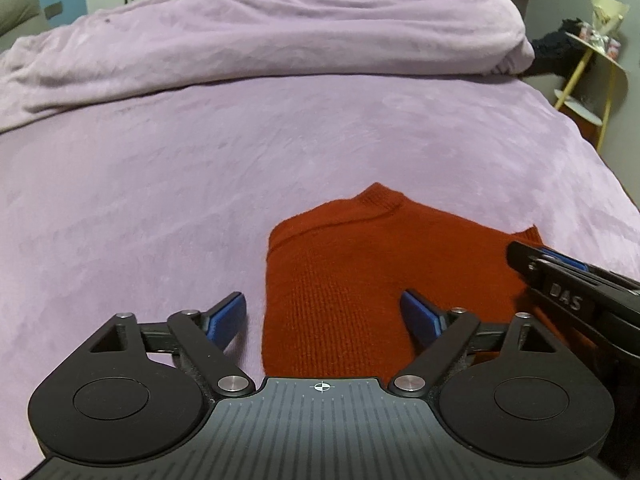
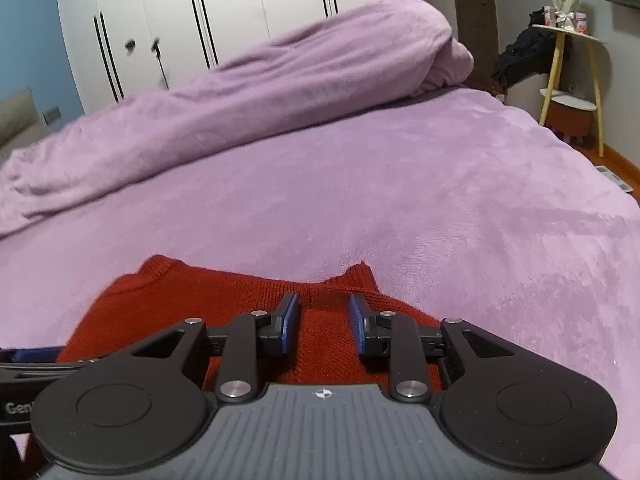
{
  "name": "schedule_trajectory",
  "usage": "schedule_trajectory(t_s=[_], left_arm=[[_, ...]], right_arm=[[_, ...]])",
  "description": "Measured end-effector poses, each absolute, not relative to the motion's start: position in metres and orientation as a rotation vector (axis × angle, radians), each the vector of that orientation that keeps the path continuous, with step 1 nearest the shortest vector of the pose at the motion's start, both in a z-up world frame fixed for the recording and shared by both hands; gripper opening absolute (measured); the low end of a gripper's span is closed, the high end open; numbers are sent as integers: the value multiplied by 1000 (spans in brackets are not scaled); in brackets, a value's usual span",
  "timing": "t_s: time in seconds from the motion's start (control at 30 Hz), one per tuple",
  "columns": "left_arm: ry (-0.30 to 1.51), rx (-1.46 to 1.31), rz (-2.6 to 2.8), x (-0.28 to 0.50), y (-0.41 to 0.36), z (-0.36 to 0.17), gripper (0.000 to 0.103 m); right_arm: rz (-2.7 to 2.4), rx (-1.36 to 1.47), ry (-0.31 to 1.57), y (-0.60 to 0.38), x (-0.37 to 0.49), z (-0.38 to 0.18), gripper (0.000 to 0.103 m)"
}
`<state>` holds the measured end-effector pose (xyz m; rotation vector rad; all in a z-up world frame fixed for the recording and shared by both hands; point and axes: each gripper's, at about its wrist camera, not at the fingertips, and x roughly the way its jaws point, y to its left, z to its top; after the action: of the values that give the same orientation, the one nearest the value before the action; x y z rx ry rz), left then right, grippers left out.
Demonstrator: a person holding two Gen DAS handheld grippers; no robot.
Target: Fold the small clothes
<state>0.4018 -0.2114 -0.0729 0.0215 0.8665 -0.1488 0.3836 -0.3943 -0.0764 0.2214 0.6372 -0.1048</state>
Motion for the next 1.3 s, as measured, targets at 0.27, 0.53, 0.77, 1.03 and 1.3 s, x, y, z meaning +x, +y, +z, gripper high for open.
schedule_trajectory(t_s=[0.27, 0.53, 0.77, 1.03, 1.3], left_arm=[[872, 25, -195, 384, -200, -61, 91], [938, -139, -320, 303, -148, -69, 91], [936, -127, -318, 229, -119, -79, 89], [953, -51, -282, 227, -131, -75, 87], [942, 37, -238, 233, -144, -79, 88]], right_arm=[[-62, 149, 613, -392, 335, -64, 39], [-25, 269, 641, -413, 208, -67, 46], [-32, 606, 655, -437, 143, -68, 50], [-13, 647, 605, -435, 161, -57, 44], [0, 525, 658, -427, 176, -59, 23]])
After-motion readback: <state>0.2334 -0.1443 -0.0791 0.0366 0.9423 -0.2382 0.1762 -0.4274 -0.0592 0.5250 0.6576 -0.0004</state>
